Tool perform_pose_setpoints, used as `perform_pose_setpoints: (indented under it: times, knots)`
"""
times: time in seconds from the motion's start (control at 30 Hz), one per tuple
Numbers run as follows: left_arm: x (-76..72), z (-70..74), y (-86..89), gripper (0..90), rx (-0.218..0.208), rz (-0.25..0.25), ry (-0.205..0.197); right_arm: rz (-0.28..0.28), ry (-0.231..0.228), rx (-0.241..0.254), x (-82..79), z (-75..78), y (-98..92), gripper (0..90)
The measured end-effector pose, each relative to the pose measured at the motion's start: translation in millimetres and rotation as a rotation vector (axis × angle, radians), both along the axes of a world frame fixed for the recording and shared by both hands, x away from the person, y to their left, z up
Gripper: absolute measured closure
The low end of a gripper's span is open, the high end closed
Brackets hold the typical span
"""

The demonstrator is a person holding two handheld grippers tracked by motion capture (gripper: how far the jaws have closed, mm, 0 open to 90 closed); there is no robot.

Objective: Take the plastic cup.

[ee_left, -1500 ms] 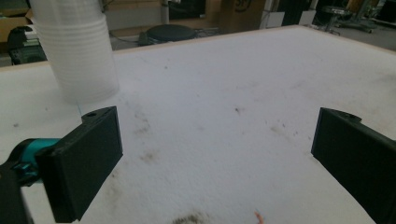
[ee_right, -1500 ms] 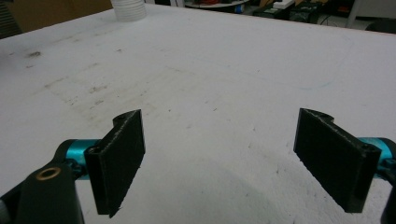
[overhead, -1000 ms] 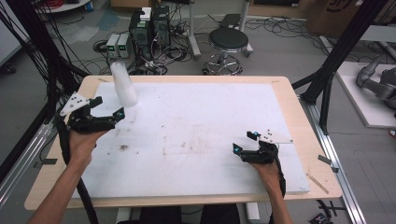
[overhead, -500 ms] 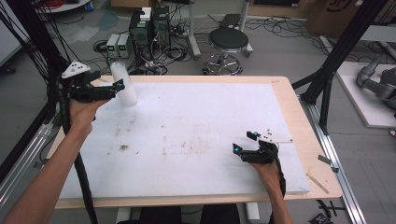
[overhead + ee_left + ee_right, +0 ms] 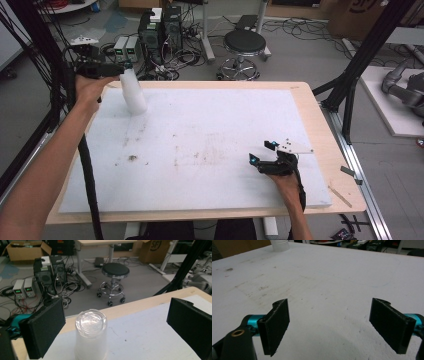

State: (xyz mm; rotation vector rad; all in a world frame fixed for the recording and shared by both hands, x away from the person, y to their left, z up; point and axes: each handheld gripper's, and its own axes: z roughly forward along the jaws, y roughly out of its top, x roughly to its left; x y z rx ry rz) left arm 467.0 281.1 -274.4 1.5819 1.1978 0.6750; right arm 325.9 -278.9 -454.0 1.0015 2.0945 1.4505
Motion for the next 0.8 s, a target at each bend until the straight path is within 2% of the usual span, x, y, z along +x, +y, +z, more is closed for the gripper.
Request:
perform_pose_setpoints:
  times: [0.1,0.17,0.27,0.33,0.43,0.8]
  knots:
    - [10.3,0.5,2.8,1.8,-0.003,0.017,0.032,0.003,0.001,0.001,0.2,-0.1,-0.3,16.6]
    - [14.7,-1.3,4.5,1.9,-0.008,0.028,0.033,0.000,0.008,0.003,0.7,-0.1,-0.5,16.6]
    - [24.5,-11.0,5.4,1.9,0.017,0.047,0.078,-0.001,0.014,0.009,0.6,0.0,-0.7,16.6]
    - [29.0,-15.1,4.4,1.9,0.019,0.045,0.091,-0.001,0.006,0.010,0.8,-0.1,-1.0,16.6]
    - [33.1,-18.7,1.7,1.9,0.030,0.044,0.096,-0.001,0.005,0.009,0.8,-0.1,-1.0,16.6]
    - [55.3,-40.7,-8.0,1.9,0.064,0.052,0.154,-0.004,0.001,0.008,0.8,-0.1,-1.2,16.5]
